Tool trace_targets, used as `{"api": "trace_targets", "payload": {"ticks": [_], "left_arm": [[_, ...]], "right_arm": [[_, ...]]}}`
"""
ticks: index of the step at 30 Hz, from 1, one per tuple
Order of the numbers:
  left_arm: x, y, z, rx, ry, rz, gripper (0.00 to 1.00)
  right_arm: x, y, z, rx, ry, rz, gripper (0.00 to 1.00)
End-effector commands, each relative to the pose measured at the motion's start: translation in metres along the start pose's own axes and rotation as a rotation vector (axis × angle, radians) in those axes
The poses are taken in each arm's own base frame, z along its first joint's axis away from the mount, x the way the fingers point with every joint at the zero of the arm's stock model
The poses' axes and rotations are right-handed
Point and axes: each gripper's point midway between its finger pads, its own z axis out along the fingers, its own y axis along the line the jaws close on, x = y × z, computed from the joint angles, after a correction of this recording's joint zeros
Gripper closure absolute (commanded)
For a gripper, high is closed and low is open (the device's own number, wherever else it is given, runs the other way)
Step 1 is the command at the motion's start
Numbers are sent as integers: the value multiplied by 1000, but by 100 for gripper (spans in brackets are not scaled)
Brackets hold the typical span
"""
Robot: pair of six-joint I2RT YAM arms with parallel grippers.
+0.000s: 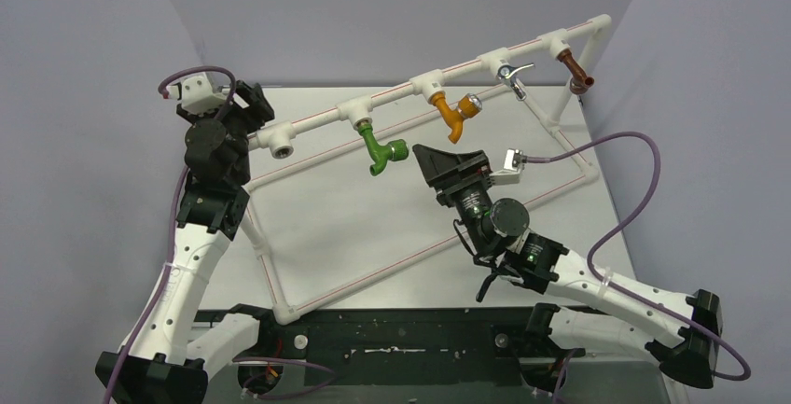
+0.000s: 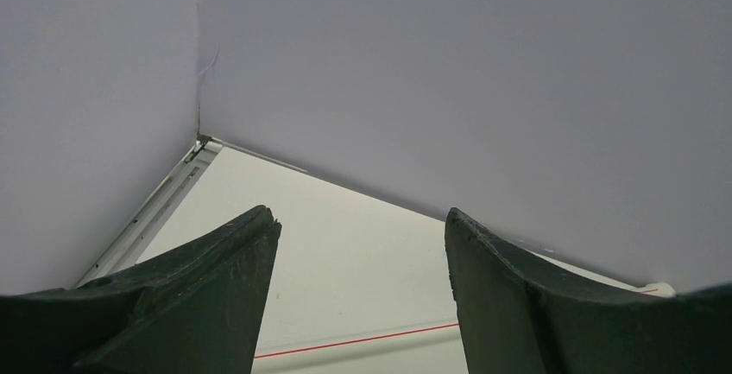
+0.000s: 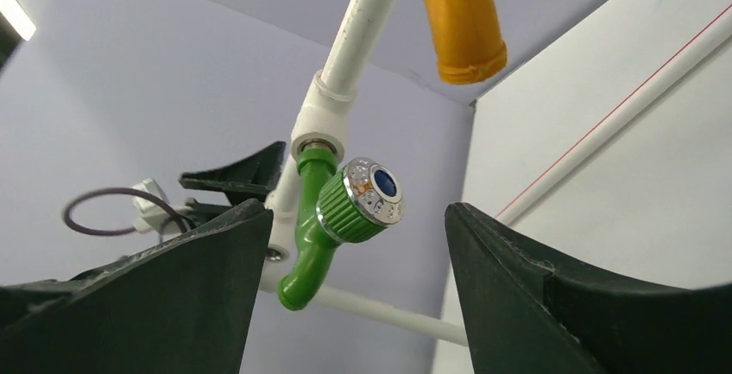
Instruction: Install the water faucets
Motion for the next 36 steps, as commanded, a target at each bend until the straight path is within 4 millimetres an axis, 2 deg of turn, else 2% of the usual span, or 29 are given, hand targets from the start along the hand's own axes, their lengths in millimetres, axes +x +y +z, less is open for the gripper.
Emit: {"api": "trace_targets", "payload": {"ticks": [1, 4, 7, 13, 16, 22, 26, 30, 36], "left_arm": [[115, 30, -20, -31, 390, 213, 32], [116, 30, -20, -33, 390, 208, 32], [117, 30, -20, -38, 392, 206, 32], [120, 29, -19, -35, 405, 193, 32], [118, 29, -19, -35, 400, 187, 32], [113, 29, -20, -38, 391, 185, 32], [116, 29, -19, -37, 401, 190, 32], [120, 30, -18, -38, 410, 193, 32], [123, 30, -18, -39, 418, 196, 32]], "right_arm": [[-13, 28, -10, -115, 33, -358, 26], [-7, 47, -15, -232, 98, -588, 26], [9, 57, -16, -316, 208, -835, 23], [36, 52, -22, -507, 355, -1244, 18], [38, 51, -28, -607, 354, -1401, 18], [41, 55, -41, -785, 260, -1725, 17], [47, 52, -43, -835, 172, -1957, 16], [40, 52, -33, -752, 12, -2147, 15], [31, 57, -17, -631, -160, -2258, 18]]}}
